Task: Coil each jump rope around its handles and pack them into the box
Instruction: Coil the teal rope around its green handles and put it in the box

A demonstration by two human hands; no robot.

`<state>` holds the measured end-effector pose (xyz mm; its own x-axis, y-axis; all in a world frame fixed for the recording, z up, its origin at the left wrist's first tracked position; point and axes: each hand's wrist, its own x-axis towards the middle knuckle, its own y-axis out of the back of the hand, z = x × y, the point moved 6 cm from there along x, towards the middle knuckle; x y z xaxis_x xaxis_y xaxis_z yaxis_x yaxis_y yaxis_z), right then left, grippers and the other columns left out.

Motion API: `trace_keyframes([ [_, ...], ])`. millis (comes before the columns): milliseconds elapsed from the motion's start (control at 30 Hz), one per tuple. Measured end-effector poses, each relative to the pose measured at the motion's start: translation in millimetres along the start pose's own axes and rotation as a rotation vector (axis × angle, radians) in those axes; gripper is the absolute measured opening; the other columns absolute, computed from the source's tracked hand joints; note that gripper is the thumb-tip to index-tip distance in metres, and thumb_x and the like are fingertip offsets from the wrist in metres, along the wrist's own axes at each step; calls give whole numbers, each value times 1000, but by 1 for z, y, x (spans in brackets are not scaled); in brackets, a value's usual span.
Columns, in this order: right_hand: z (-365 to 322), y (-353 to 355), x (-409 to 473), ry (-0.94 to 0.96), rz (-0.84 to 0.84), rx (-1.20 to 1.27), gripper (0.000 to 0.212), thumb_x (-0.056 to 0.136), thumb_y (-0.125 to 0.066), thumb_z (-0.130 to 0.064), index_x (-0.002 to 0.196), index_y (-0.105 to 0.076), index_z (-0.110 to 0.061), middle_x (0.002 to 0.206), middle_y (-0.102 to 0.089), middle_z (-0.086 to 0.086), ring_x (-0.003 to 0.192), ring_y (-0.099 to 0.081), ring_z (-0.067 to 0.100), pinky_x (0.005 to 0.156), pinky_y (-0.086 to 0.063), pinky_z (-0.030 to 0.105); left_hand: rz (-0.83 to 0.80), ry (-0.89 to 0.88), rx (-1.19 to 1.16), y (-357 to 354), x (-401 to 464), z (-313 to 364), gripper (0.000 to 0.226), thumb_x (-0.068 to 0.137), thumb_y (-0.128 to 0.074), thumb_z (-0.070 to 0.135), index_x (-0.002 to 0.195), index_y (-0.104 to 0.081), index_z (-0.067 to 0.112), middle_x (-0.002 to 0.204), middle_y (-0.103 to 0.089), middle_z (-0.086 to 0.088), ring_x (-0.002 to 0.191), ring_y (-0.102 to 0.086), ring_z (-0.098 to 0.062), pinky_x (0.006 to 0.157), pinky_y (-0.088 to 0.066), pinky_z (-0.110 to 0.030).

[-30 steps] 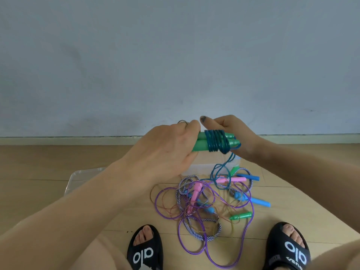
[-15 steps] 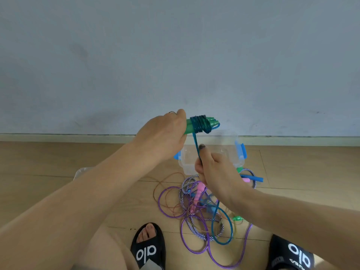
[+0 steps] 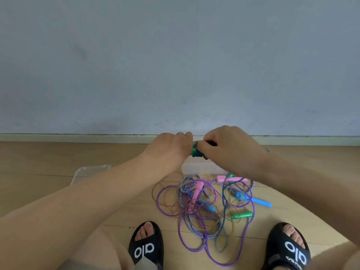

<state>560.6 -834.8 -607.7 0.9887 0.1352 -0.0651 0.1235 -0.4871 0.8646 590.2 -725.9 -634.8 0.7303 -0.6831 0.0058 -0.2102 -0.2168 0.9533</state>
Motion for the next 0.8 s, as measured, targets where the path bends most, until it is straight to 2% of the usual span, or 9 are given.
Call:
trace_keyframes([
  [100,5,17,9,46,47,8,50,92,-54,-43,56,-39,-11,46,-33,0,50,-31,18,52,-29,30,-122,-34,76,-1,-5,12,42,45,-76,-1,85,-63,1,53,-47,-2,32,-38,-23,43,0,-22],
  [233,15,24,22,67,18,47,55,89,-60,-53,55,-41,-14,47,-36,-3,48,-32,14,52,-28,30,8,-86,-28,-1,-8,17,40,43,-81,4,77,-59,5,49,-46,-2,28,-39,-22,43,3,-19],
  [300,15,19,27,86,-7,85,56,88,-61,-53,51,-41,-17,44,-34,-4,46,-31,12,52,-27,29,7,-124,-65,9,-9,24,35,56,-80,9,82,-57,6,54,-48,-2,33,-41,-23,38,-9,-23],
  [367,17,14,32,98,-32,175,58,89,-61,-52,53,-35,-15,46,-27,-5,47,-26,12,50,-24,27,78,-102,-102,15,-12,25,24,85,-62,19,103,-52,7,72,-52,-2,50,-45,-24,45,-26,-32],
  [433,21,9,34,85,-82,291,58,91,-61,-49,58,-29,-15,53,-23,-2,48,-21,12,49,-21,26,87,-51,-192,24,-15,19,21,97,-43,27,111,-42,13,85,-51,-2,64,-44,-24,56,-31,-34],
  [533,25,-7,33,28,-284,531,52,92,-61,-46,61,-38,-12,54,-29,0,46,-25,12,47,-24,22,127,-58,-326,34,-23,15,17,96,-44,30,97,-32,18,83,-47,2,67,-46,-23,58,-33,-33],
  [600,26,-17,29,46,-401,627,48,87,-67,-44,64,-45,-8,56,-36,4,48,-32,12,49,-28,22,136,-65,-454,37,-25,13,17,94,-47,29,99,-38,17,84,-54,1,68,-51,-23,58,-37,-35],
  [700,23,-20,26,111,-446,716,12,73,-55,-16,64,-48,-14,58,-36,5,50,-30,11,48,-28,23,190,-52,-574,45,-23,4,15,93,-50,29,101,-43,19,91,-62,1,71,-54,-22,61,-40,-36],
  [800,23,-29,25,-27,-393,831,29,83,-43,-12,58,-32,-21,54,-22,-2,49,-15,10,47,-13,24,264,81,-665,49,-21,-15,15,93,-55,28,103,-47,19,71,-52,10,68,-49,-21,58,-33,-35],
])
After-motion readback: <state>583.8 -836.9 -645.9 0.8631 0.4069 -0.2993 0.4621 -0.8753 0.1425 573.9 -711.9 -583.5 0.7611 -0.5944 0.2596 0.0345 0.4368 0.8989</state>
